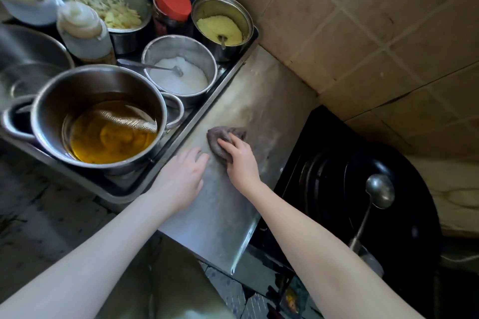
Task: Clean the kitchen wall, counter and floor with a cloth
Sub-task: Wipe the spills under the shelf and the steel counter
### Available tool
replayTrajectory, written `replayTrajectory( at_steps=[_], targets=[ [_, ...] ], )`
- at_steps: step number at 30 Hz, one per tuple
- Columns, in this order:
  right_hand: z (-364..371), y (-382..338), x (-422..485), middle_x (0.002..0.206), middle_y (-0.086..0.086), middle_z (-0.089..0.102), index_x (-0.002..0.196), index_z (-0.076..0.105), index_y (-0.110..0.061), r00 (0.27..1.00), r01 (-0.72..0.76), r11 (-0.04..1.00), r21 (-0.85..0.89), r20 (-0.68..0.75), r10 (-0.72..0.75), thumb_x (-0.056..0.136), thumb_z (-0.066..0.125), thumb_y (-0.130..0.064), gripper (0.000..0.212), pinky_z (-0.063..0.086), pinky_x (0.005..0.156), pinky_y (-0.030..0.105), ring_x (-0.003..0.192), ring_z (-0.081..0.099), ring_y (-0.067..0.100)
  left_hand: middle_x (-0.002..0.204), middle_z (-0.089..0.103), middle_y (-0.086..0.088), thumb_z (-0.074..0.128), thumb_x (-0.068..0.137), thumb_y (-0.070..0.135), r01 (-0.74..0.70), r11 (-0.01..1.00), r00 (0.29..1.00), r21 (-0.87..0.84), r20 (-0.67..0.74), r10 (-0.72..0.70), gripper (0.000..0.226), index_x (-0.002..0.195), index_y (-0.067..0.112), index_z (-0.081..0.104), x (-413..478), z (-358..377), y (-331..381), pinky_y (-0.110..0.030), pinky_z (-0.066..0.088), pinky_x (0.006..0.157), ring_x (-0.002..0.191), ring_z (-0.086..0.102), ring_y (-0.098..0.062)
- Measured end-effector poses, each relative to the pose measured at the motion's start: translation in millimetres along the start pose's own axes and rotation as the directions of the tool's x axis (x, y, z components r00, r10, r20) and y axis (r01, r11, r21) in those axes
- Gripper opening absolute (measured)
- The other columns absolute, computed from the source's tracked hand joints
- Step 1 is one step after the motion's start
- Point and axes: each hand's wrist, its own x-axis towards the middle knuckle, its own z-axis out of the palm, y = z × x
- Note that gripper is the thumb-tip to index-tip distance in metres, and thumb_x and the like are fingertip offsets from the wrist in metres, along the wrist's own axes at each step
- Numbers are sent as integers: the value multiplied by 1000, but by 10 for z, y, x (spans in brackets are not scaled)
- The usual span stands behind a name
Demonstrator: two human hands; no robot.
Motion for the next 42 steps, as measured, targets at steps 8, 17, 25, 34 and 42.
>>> replayTrajectory(
  at_steps=[8,17,25,34,42],
  targets=[
    [-237,-7,286,145,6,43,127,59,-17,976,-208,975,79,-51,212,78,43,9,58,28,109,30,134,36,28,123,58,-18,70,75,10,57,998,998,26,20,-58,40,113,7,60,-401,39,-84,-39,53,82,107,59,-35],
    [62,-414,-208,147,4,41,130,56,-18,981,-186,978,92,-46,191,74,47,11,64,32,109,31,133,37,26,145,37,-10,50,93,15,26,999,1000,-34,-7,-26,44,135,12,42,-667,50,-178,-33,42,101,128,41,-25],
    [129,-690,-667,152,3,33,136,50,-19,977,-215,973,80,15,215,84,46,8,59,25,112,32,139,28,22,147,35,-9,51,93,18,-43,999,999,-19,-1,43,48,138,14,37,-812,16,-243,-31,36,105,131,38,-23],
    [261,-919,-1139,153,2,31,137,48,-23,962,-274,955,112,39,271,83,52,6,61,31,111,36,140,27,22,145,36,-9,50,93,19,-140,990,987,19,82,138,47,138,13,38,-825,-18,-296,-32,37,105,130,38,-24],
    [312,-969,-1473,154,-2,28,138,46,-26,953,-300,946,123,81,292,86,49,6,61,33,110,34,141,26,18,132,45,-8,50,91,13,-171,985,981,3,91,170,38,129,10,46,-611,-173,-225,-32,42,93,117,47,-26]
  ],
)
